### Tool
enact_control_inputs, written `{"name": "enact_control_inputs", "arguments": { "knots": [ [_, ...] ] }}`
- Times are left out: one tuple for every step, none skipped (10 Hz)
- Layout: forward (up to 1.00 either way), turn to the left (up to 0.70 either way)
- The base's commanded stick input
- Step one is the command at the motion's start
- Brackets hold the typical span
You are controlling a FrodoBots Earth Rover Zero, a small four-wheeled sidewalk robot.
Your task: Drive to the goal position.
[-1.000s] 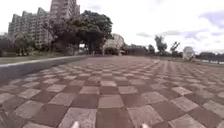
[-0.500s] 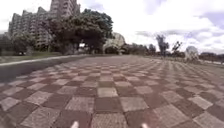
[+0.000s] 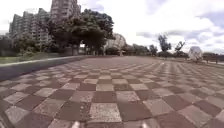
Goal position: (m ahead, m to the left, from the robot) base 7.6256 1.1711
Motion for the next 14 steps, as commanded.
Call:
{"name": "enact_control_inputs", "arguments": {
  "knots": [
    [1.0,0.0],
    [1.0,0.0],
    [1.0,0.0],
    [1.0,0.0],
    [1.0,0.0],
    [1.0,0.0],
    [1.0,0.0],
    [1.0,0.0],
    [1.0,0.0],
    [1.0,0.0],
    [1.0,0.0],
    [1.0,0.0],
    [1.0,0.0],
    [1.0,0.0]
  ]
}}
